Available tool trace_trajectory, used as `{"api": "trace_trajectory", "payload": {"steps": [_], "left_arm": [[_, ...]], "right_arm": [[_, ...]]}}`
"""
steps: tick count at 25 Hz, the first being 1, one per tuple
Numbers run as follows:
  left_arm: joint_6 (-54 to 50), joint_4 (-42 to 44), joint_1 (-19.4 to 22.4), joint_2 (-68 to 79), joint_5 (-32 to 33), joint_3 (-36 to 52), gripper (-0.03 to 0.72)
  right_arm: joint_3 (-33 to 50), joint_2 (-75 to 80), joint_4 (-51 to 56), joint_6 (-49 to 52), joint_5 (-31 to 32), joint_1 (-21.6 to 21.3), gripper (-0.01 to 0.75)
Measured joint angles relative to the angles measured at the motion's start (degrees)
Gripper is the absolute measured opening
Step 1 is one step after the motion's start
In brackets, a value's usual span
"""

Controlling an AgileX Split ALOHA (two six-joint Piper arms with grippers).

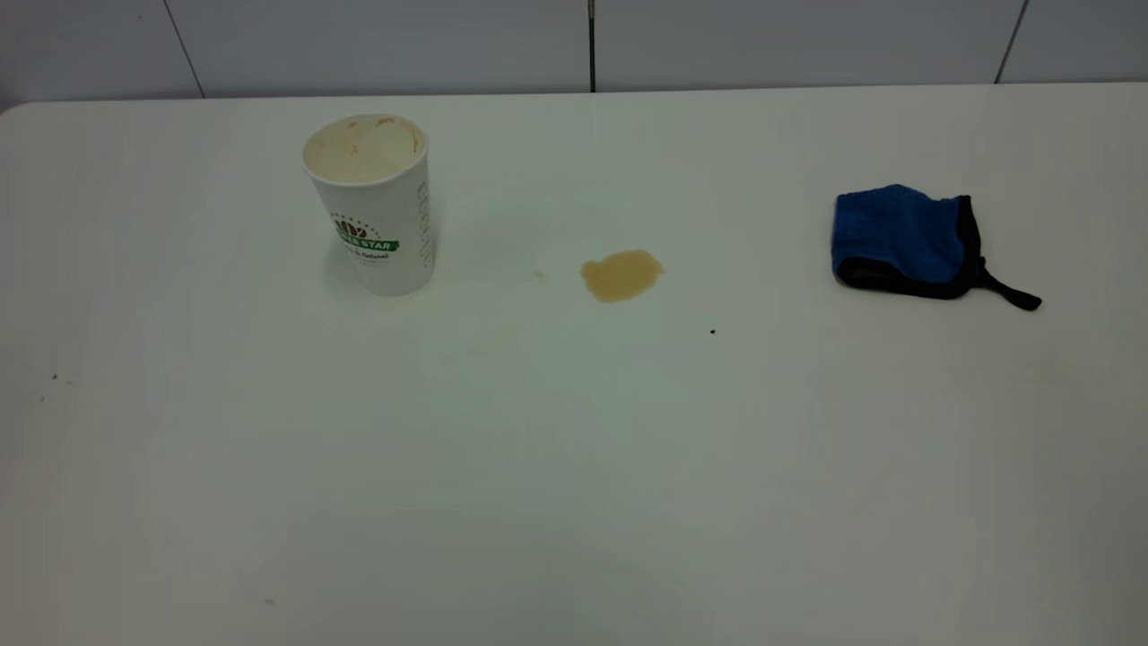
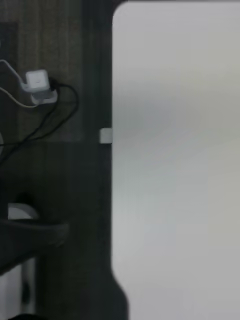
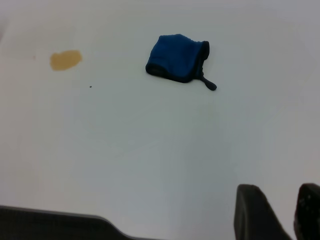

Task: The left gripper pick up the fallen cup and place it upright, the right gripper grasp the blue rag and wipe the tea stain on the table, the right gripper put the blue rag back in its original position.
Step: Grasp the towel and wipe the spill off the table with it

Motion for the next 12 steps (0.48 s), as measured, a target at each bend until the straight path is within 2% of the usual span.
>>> {"api": "trace_trajectory", "payload": {"steps": [4, 12], "left_arm": [[-0.38, 0.80, 4.23, -6.58, -0.27, 1.54, 0.402], [-0.67, 0.80, 4.53, -16.49, -2.66, 6.08, 0.402]], "right_arm": [[0.00, 0.00, 0.00, 0.00, 0.00, 0.00, 0.238], [0.00, 0.00, 0.00, 0.00, 0.00, 0.00, 0.238]]}}
